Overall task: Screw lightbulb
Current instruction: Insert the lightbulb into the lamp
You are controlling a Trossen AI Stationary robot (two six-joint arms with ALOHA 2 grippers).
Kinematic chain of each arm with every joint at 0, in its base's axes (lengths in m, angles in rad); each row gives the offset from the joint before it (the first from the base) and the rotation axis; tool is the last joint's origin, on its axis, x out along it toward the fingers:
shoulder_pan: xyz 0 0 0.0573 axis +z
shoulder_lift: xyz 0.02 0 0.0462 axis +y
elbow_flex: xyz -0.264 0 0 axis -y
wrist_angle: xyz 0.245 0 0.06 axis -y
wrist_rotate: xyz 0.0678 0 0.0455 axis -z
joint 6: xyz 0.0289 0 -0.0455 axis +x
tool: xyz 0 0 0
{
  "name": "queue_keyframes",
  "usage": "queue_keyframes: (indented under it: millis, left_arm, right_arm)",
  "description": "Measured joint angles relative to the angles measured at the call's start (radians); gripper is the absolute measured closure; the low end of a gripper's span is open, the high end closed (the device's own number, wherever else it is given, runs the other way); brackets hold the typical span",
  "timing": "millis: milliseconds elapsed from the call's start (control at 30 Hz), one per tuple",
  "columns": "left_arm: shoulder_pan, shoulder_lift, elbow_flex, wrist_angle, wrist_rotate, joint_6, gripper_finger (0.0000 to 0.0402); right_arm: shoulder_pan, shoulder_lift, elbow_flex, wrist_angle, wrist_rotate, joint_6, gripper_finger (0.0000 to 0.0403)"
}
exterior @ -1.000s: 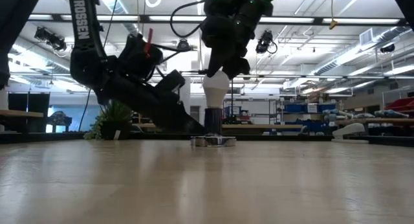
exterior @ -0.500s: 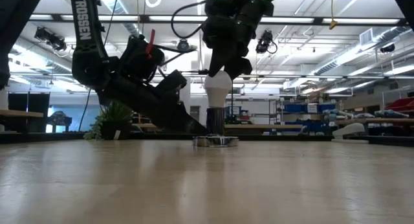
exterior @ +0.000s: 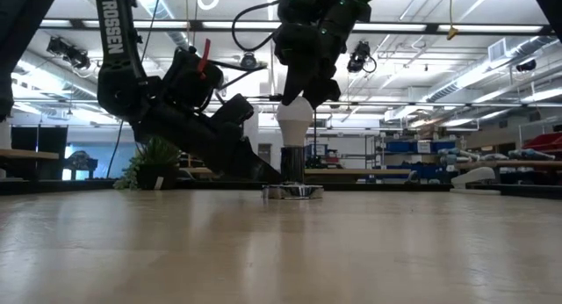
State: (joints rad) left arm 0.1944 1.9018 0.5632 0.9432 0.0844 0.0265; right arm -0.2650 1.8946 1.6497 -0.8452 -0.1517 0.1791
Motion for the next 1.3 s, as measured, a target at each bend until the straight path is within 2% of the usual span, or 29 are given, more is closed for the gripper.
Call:
queue_keyframes:
  millis: [533, 833, 1167, 1300]
  left_arm:
    - [0.0, 0.0, 0.0, -0.014, 0.008, 0.0, 0.0194]
    - [0.0, 0.0, 0.0, -0.012, 0.007, 0.0, 0.0194]
    - [0.0, 0.0, 0.0, -0.013, 0.007, -0.001, 0.0194]
    - [0.0, 0.0, 0.0, -0.013, 0.007, -0.001, 0.0194]
  right_arm:
    - [-0.015, 0.002, -0.001, 0.044, 0.057, -0.023, 0.0062]
    - [-0.015, -0.019, 0.0, 0.065, 0.076, -0.086, 0.0056]
    - [-0.013, -0.045, 0.0, 0.026, 0.073, -0.361, 0.0057]
    - [-0.012, -0.045, 0.0, 0.015, 0.05, -0.391, 0.0066]
